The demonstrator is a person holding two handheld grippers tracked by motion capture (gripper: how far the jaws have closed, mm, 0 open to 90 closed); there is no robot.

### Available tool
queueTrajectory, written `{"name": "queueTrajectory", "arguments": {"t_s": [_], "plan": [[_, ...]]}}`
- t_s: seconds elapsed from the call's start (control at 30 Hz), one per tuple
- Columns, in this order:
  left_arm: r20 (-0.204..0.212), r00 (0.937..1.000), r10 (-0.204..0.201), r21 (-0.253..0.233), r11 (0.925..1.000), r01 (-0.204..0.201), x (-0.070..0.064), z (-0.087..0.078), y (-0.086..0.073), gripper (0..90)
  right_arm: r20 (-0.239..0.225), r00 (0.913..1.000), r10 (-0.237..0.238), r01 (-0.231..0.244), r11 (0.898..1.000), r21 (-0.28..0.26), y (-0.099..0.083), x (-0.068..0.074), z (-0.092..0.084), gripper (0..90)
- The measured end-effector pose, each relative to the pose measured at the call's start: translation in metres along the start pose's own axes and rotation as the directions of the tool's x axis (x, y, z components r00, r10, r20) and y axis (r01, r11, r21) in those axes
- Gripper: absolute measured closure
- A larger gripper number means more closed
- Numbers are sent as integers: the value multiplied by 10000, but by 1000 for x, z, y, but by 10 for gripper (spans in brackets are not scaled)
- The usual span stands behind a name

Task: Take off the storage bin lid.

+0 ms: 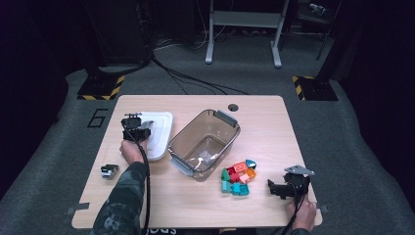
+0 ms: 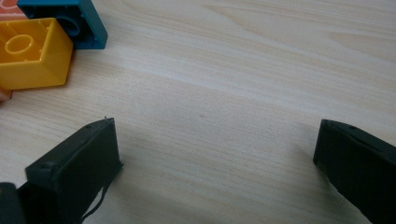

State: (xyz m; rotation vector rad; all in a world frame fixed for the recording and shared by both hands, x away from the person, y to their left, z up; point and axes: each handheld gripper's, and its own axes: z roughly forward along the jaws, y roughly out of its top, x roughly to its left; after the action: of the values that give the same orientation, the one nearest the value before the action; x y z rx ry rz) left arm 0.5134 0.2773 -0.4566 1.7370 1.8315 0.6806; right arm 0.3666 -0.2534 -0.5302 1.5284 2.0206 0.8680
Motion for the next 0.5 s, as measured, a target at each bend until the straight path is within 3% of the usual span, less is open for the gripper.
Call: {"name": "queueTrajectory", "arguments": {"t_s": [0.5], "plan": [[45,9993,369,599,9975,-371,-9,14,-10,667,-11,10000,-21,21,10000,-5,0,0,0,0]]}}
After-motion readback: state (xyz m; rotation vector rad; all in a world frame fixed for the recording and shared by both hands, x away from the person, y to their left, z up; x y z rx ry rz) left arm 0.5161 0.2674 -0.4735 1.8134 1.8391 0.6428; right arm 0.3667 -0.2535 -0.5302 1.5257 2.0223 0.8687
